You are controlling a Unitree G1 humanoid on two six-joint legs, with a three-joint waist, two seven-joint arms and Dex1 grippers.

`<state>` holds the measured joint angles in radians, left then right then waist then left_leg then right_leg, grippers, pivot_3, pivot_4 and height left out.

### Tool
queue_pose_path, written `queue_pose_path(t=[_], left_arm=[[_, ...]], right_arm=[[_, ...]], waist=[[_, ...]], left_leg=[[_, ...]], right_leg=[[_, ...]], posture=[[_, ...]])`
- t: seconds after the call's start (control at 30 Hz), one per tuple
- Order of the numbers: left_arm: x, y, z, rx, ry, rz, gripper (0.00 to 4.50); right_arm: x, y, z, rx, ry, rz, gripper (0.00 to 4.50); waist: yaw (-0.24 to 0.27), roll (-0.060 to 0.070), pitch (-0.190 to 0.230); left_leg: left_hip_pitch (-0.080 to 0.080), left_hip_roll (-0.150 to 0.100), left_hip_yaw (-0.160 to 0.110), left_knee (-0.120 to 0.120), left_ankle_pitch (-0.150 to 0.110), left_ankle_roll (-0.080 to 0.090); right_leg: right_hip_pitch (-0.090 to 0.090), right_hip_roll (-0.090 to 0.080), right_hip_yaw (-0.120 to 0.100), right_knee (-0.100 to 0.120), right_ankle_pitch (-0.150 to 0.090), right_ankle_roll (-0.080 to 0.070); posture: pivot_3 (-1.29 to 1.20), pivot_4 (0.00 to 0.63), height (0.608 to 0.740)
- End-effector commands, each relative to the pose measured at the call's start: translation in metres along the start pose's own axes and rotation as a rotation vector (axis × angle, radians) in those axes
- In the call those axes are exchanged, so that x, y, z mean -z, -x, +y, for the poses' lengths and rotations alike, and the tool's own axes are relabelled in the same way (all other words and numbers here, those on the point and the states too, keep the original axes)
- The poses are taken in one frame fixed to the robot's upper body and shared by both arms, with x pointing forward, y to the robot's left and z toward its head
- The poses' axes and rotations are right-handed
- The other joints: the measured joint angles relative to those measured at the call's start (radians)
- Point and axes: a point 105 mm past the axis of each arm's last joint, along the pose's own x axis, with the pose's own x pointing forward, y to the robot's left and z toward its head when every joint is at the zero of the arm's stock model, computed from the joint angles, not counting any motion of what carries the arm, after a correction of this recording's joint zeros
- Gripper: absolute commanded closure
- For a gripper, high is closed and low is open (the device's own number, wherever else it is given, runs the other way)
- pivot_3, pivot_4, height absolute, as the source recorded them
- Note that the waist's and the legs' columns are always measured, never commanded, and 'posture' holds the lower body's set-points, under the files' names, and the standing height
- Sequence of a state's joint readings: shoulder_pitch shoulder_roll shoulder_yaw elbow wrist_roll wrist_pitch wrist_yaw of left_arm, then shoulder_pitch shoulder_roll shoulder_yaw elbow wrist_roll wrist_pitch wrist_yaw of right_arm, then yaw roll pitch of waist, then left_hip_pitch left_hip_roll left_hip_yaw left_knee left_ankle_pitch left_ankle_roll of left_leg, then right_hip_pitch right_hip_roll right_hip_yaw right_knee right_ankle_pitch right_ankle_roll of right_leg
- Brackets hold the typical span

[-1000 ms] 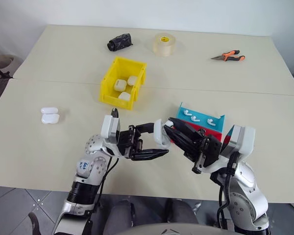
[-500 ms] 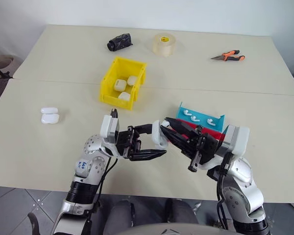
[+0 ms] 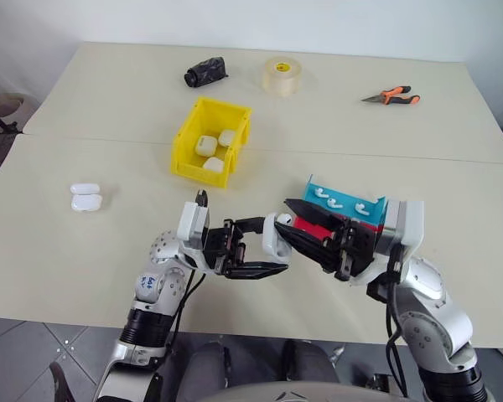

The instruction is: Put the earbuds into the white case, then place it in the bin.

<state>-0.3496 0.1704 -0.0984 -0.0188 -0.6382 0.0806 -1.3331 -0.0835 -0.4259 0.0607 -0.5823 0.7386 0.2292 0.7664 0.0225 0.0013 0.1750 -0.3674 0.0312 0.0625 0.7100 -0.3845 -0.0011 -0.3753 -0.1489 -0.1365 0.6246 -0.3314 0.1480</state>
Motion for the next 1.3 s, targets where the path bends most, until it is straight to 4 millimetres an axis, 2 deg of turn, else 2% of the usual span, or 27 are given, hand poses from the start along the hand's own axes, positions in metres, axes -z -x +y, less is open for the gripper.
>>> queue_pose_path(t=[0.03,0.17,0.33,0.4,0.5,0.67,0.77,0.87,0.93,1.0,1.07,1.13,1.3], left_arm=[[-0.019,-0.022,0.001,0.074,-0.096,-0.071,1.71],[-0.019,-0.02,0.002,0.062,-0.104,-0.071,1.71],[-0.016,-0.017,0.003,0.035,-0.105,-0.061,1.71],[-0.013,-0.012,0.004,0.012,-0.101,-0.037,1.71],[-0.005,-0.001,0.006,-0.028,-0.111,0.018,1.71],[0.001,0.018,0.007,-0.079,-0.146,0.09,1.71],[0.004,0.021,0.005,-0.089,-0.163,0.107,1.71],[0.007,0.019,0.008,-0.108,-0.178,0.117,1.71],[0.007,0.018,0.009,-0.113,-0.192,0.121,1.71],[0.008,0.016,0.009,-0.113,-0.195,0.124,1.71],[0.008,0.015,0.009,-0.113,-0.2,0.126,1.71],[0.01,0.014,0.009,-0.108,-0.204,0.145,1.71],[0.012,0.007,0.01,-0.093,-0.2,0.154,1.71]], right_arm=[[0.015,0.001,0.006,-0.042,-0.057,0.089,1.42],[0.006,0.004,0.0,-0.034,-0.035,0.086,0.12],[-0.006,0.014,-0.008,-0.001,-0.003,0.081,0.02],[-0.014,0.024,-0.015,0.038,0.025,0.088,0.02],[-0.019,0.05,-0.024,0.093,0.084,0.164,0.02],[-0.015,0.113,-0.04,0.207,0.198,0.372,0.02],[-0.008,0.166,-0.051,0.267,0.261,0.558,0.02],[-0.01,0.19,-0.063,0.324,0.275,0.618,0.02],[-0.011,0.192,-0.071,0.321,0.276,0.642,0.02],[-0.012,0.186,-0.075,0.284,0.269,0.668,0.02],[-0.012,0.172,-0.083,0.257,0.251,0.721,0.02],[-0.011,0.158,-0.101,0.262,0.22,0.87,0.02],[-0.026,0.125,-0.129,0.299,0.116,1.058,0.02]], waist=[[0.0,0.0,0.0],[0.001,0.0,0.0],[0.001,0.0,0.0],[0.002,0.0,0.0],[0.004,0.0,0.0],[0.004,0.0,0.0],[0.005,0.0,0.0],[0.004,0.0,0.0],[0.001,0.0,0.0],[-0.001,0.001,-0.001],[-0.004,0.001,-0.001],[-0.005,0.002,-0.001],[0.001,0.003,-0.001]], left_leg=[[0.0,0.0,0.0,0.0,0.0,0.0],[0.0,0.0,0.0,0.0,0.0,0.0],[0.0,0.0,0.0,0.0,0.0,0.0],[0.0,0.0,0.0,0.0,0.0,0.0],[-0.001,0.0,0.0,0.001,0.0,0.0],[0.0,0.0,0.001,0.0,0.0,0.001],[0.0,0.0,0.002,0.0,0.0,0.001],[0.0,0.0,0.002,0.0,0.0,0.001],[0.0,0.0,0.003,-0.001,0.0,0.001],[0.001,0.0,0.003,-0.001,0.0,0.001],[0.002,0.001,0.004,-0.001,0.0,0.001],[0.002,0.001,0.003,-0.001,0.0,0.001],[0.0,0.001,0.002,0.002,0.0,0.001]], right_leg=[[0.0,0.0,0.0,0.0,0.0,0.0],[0.0,0.0,0.0,0.0,0.0,0.0],[0.0,0.0,0.0,0.0,0.0,0.0],[0.0,0.0,0.0,0.0,0.0,0.0],[0.0,0.0,0.0,0.0,0.0,0.0],[0.0,0.0,0.0,-0.001,0.0,0.0],[0.0,0.0,0.001,-0.002,0.0,0.0],[0.001,0.0,0.001,-0.002,0.0,0.001],[0.001,0.0,0.001,-0.002,0.001,0.001],[0.001,0.0,0.001,-0.002,0.0,0.001],[0.001,0.0,0.001,-0.002,0.0,0.001],[0.001,0.0,0.001,-0.002,0.001,0.001],[0.0,0.0,0.001,-0.001,0.001,0.001]], posture=[[0.0,0.15,0.74],[0.0,0.15,0.74],[0.0,0.15,0.74],[0.0,0.15,0.74],[0.0,0.15,0.74],[0.0,0.15,0.74],[0.0,0.15,0.74],[0.0,0.15,0.74],[0.0,0.15,0.74],[0.0,0.15,0.74],[0.0,0.15,0.74],[0.0,0.15,0.74],[0.0,0.15,0.74]])
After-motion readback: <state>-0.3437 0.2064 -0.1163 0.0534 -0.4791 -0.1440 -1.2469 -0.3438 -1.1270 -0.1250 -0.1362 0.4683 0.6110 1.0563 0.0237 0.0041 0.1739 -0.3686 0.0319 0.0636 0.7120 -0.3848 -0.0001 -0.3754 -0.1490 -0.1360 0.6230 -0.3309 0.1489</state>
